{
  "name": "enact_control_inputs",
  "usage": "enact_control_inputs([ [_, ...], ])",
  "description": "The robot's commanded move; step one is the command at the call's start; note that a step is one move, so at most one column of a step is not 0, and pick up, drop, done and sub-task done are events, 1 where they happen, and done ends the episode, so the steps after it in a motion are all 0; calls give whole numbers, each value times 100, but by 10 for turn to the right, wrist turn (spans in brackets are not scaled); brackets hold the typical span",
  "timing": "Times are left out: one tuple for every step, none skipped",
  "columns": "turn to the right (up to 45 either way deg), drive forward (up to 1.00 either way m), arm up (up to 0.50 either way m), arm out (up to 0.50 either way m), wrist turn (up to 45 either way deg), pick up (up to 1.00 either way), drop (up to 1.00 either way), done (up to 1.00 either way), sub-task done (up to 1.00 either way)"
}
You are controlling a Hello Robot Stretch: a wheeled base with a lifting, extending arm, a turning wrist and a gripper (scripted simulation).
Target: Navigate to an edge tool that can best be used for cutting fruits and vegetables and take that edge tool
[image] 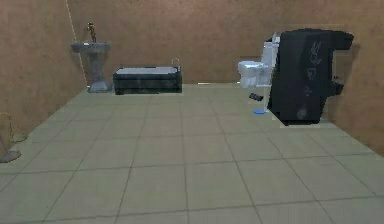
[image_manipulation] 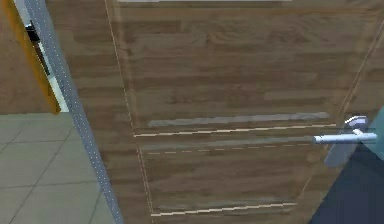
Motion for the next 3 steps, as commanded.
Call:
enact_control_inputs([
  [0,35,0,0,0,0,0,0,0],
  [360,0,0,0,0,0,0,0,0],
  [0,40,0,0,0,0,0,0,0],
])
